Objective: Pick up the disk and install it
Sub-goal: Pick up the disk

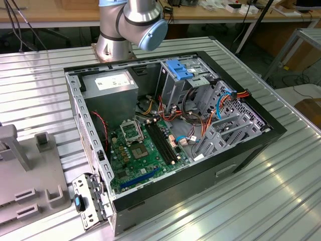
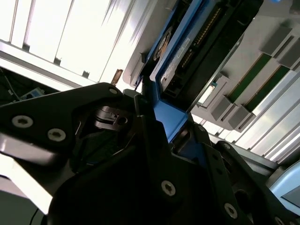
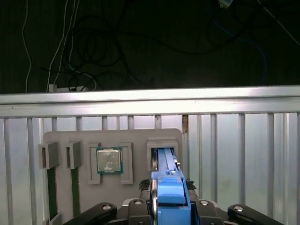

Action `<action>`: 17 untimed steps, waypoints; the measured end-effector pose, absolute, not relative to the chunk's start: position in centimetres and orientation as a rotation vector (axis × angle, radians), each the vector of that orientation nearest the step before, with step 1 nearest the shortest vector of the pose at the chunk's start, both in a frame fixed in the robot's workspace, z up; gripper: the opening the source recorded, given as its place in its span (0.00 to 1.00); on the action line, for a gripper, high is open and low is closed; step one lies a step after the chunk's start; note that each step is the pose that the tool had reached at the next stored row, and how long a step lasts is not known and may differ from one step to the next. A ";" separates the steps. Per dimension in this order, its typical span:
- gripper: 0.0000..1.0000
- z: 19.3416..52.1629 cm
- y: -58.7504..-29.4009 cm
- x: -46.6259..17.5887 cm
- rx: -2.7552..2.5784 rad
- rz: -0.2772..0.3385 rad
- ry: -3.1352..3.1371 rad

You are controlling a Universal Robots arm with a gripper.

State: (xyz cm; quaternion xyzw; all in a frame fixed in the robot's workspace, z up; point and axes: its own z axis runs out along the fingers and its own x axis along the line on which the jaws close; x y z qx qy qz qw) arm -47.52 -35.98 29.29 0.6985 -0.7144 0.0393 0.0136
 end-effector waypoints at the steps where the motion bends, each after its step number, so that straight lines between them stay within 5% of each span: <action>1: 0.37 29.3 -36.0 -47.5 2.176 0.122 -2.225; 17: 0.37 29.5 -36.0 -47.5 2.191 0.121 -2.213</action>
